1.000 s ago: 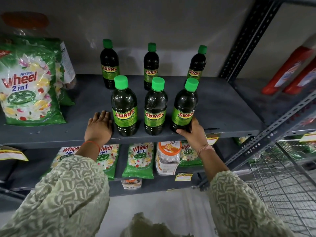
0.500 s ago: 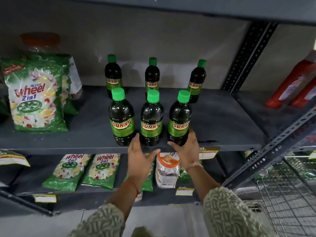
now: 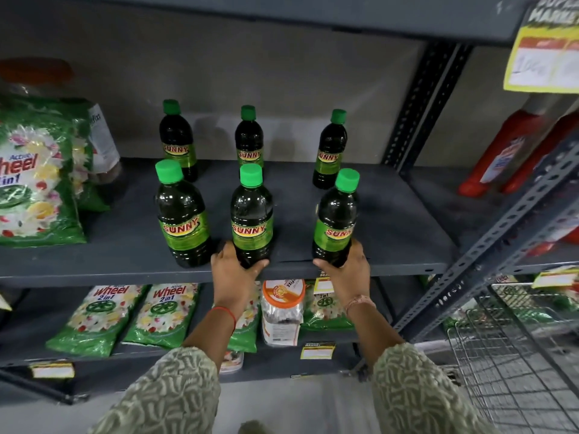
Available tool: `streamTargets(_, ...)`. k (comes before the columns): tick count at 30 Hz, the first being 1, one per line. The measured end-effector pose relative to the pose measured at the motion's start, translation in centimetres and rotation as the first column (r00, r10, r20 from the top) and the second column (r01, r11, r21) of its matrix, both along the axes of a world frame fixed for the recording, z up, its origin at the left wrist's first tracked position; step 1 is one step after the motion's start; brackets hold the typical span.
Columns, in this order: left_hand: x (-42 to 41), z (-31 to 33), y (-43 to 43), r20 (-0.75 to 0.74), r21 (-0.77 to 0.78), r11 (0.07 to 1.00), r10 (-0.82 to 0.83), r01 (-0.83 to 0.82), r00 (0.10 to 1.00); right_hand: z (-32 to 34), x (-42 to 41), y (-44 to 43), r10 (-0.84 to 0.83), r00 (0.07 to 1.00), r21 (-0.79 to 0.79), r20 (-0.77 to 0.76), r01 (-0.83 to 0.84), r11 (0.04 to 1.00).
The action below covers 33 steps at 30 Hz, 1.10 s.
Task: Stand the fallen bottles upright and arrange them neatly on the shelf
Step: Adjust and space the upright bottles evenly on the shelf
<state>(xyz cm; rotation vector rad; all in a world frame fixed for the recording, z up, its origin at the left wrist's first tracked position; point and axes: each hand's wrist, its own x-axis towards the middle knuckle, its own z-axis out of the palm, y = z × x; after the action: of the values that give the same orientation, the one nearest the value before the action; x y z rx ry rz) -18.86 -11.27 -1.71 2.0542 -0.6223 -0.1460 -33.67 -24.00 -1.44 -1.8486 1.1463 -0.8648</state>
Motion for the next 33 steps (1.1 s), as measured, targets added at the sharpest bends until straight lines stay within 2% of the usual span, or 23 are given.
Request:
streamTargets(4,0.1,-0.3,0.0,-0.008,-0.028,1.000,-0.007,0.007,1.000,0.4,-2.2,-1.8,-0.038,0.999,-0.011,0.011,0.038,0.999)
streamTargets(17,0.1,-0.2,0.2,-0.008,-0.021,1.000,-0.013,0.013,1.000,0.1,-2.7,-2.3,-0.015,0.999,0.041,0.037,0.013,0.999)
streamTargets(20,-0.3,-0.3,1.3,-0.030,-0.064,0.998,-0.025,0.023,0.999,-0.5,-2.8,-0.2,-0.128,0.985,0.073,0.118,0.120,0.990)
streamTargets(23,-0.9,-0.5,4.0,0.015,-0.161,0.982,0.104,-0.100,0.994,-1.1,-2.1,5.3,-0.210,0.962,-0.050,0.175,0.222,0.974)
streamTargets(25,-0.4,-0.3,5.7,0.034,-0.253,0.942,0.235,-0.219,0.971,-1.0,-0.2,7.9,-0.099,0.977,-0.119,0.190,0.123,0.985)
streamTargets(27,1.4,-0.1,6.5,-0.012,-0.312,0.910,0.283,-0.272,0.959,-0.5,2.6,8.0,0.103,0.987,-0.060,0.122,-0.097,0.994)
streamTargets(30,4.6,0.4,6.5,-0.099,-0.225,0.951,0.195,-0.213,0.976,0.7,6.8,6.2,0.294,0.955,0.114,0.040,-0.296,0.948)
streamTargets(33,6.4,0.6,6.3,-0.038,-0.168,0.979,0.111,-0.116,0.993,1.1,9.0,4.9,0.357,0.933,0.127,-0.032,-0.351,0.928)
